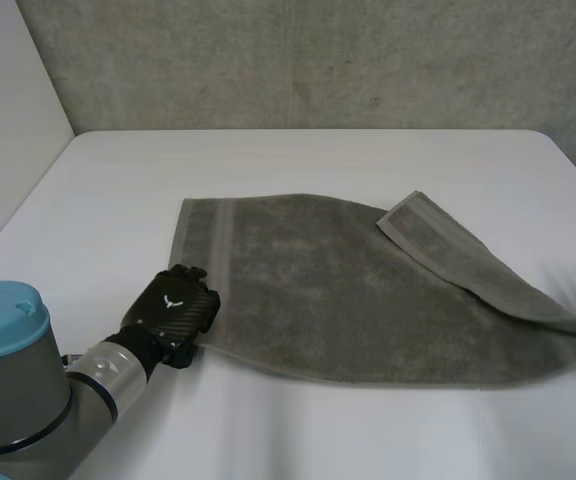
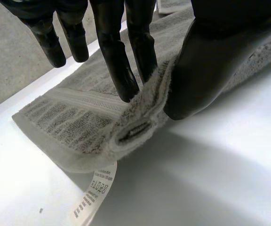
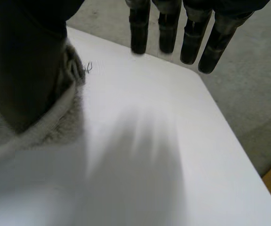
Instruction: Fold the towel.
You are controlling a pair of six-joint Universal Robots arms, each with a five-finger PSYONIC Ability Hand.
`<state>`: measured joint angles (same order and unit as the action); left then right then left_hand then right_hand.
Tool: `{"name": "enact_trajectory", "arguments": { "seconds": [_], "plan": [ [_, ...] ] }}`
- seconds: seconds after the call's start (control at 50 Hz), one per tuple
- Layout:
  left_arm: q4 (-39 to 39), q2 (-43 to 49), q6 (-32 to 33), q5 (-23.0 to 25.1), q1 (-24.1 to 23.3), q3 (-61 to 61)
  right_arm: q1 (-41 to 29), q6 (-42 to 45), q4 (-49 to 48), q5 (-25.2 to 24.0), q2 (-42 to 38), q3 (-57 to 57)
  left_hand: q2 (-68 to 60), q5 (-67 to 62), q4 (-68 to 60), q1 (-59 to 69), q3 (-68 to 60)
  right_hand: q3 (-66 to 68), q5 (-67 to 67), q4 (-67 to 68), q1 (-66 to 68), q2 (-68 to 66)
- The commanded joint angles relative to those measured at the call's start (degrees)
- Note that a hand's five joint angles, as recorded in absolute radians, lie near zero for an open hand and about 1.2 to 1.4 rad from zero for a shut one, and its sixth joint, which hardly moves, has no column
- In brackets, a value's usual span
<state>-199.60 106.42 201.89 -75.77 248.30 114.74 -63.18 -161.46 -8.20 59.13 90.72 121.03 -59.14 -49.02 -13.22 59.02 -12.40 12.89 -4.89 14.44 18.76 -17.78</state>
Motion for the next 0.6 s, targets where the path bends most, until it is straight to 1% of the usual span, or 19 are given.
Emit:
{"name": "enact_trajectory", "arguments": {
  "seconds": [0.02, 0.14, 0.18, 0.2, 0.24, 0.3, 0.34, 0.36, 0.4, 0.42, 0.44, 0.46, 0.5, 0.52, 0.56, 0.58, 0.6],
  "plan": [
    [0.09, -0.25, 0.0, 0.0, -0.1, 0.05, -6.16, -0.18, 1.96, 0.2, 0.94, -2.11, 0.49, 0.36, 3.22, -0.36, 2.4, -2.89, 4.89, -4.44, -8.76, 7.78],
    [0.09, -0.25, 0.0, 0.0, -0.01, 0.14, -9.42, -0.18, 3.19, 0.11, 2.0, -3.78, 0.49, 0.36, 3.22, -0.36, 2.4, -2.89, 4.89, -4.44, -8.76, 7.78],
    [0.09, -0.34, 0.0, 0.0, 0.07, 0.22, -13.35, -0.18, 4.85, 0.11, 1.65, -5.62, 0.49, 0.36, 3.22, -0.36, 2.4, -2.89, 4.89, -4.44, -8.76, 7.78],
    [0.09, -0.6, 0.0, 0.0, -0.01, 0.31, -13.37, -0.18, 4.86, 0.11, 1.65, -5.63, 0.49, 0.36, 3.22, -0.36, 2.4, -2.89, 4.89, -4.44, -8.76, 7.78],
    [0.18, -1.13, 0.0, 0.0, -0.01, 0.4, -16.96, -0.44, 6.35, 0.28, 0.16, -7.99, 0.49, 0.36, 3.22, -0.36, 2.4, -2.89, 4.89, -4.44, -8.76, 7.78],
    [0.53, -2.01, -0.09, 0.0, -0.01, 0.58, -18.65, -0.44, 6.53, 0.55, -1.96, -9.49, 0.49, 0.36, 3.22, -0.36, 2.4, -2.89, 4.89, -4.44, -8.76, 7.78],
    [0.62, -2.36, -0.18, 0.09, -0.1, 0.75, -23.28, -1.22, 6.53, 1.51, -7.9, -13.95, 0.65, 0.53, 3.22, -0.53, 2.4, -2.89, 4.89, -4.44, -8.76, 7.78],
    [0.62, -2.71, -0.18, 0.09, -0.1, 0.84, -23.3, -1.23, 6.53, 1.52, -7.93, -13.98, 0.65, 0.53, 3.22, -0.53, 2.4, -2.89, 4.89, -4.44, -8.76, 7.78],
    [0.62, -2.97, -0.18, 0.09, -0.19, 0.93, -28.46, -2.63, 6.53, 3.96, -14.31, -20.18, 0.65, 0.53, 3.22, -0.53, 2.4, -2.89, 4.89, -4.44, -8.76, 7.78],
    [0.62, -3.06, -0.18, 0.09, -0.19, 0.93, -28.49, -2.64, 6.53, 3.98, -14.35, -20.22, 0.65, 0.53, 3.22, -0.53, 2.4, -2.89, 4.89, -4.44, -8.76, 7.78],
    [0.62, -3.07, -0.18, 0.09, -0.19, 0.93, -30.66, -2.55, 6.62, 5.11, -17.65, -23.52, 0.65, 0.53, 3.22, -0.53, 2.4, -2.89, 4.89, -4.44, -8.76, 7.78],
    [0.62, -3.07, -0.18, 0.09, -0.28, 1.02, -30.69, -2.55, 6.62, 5.12, -17.69, -23.56, 0.65, 0.53, 3.22, -0.53, 2.4, -2.89, 4.89, -4.44, -8.76, 7.78],
    [0.62, -3.07, -0.18, 0.09, -0.28, 1.02, -33.84, -2.02, 6.71, 6.78, -24.77, -30.2, 0.82, 0.7, 3.22, -0.69, 2.4, -2.89, 4.89, -4.44, -8.76, 7.78],
    [0.62, -3.07, -0.18, 0.09, -0.28, 1.1, -33.85, -2.02, 6.71, 6.79, -24.81, -30.24, 0.82, 0.7, 3.22, -0.69, 2.4, -2.89, 4.89, -4.44, -8.76, 7.78],
    [0.62, -3.15, -0.18, 0.09, -0.28, 1.1, -35.51, -1.85, 7.15, 7.49, -31.54, -37.23, 0.82, 0.7, 3.22, -0.69, 2.4, -2.89, 4.89, -4.44, -8.76, 7.78],
    [0.62, -3.07, -0.18, 0.18, -0.28, 1.19, -35.52, -1.85, 7.15, 7.49, -31.57, -37.27, 0.82, 0.7, 3.22, -0.69, 2.4, -2.89, 4.89, -4.44, -8.76, 7.78],
    [0.62, -3.07, -0.18, 0.18, -0.28, 1.19, -36.13, -1.58, 7.58, 7.84, -34.62, -40.23, 0.82, 0.7, 3.22, -0.69, 2.4, -2.89, 4.89, -4.44, -8.76, 7.78]
  ]
}}
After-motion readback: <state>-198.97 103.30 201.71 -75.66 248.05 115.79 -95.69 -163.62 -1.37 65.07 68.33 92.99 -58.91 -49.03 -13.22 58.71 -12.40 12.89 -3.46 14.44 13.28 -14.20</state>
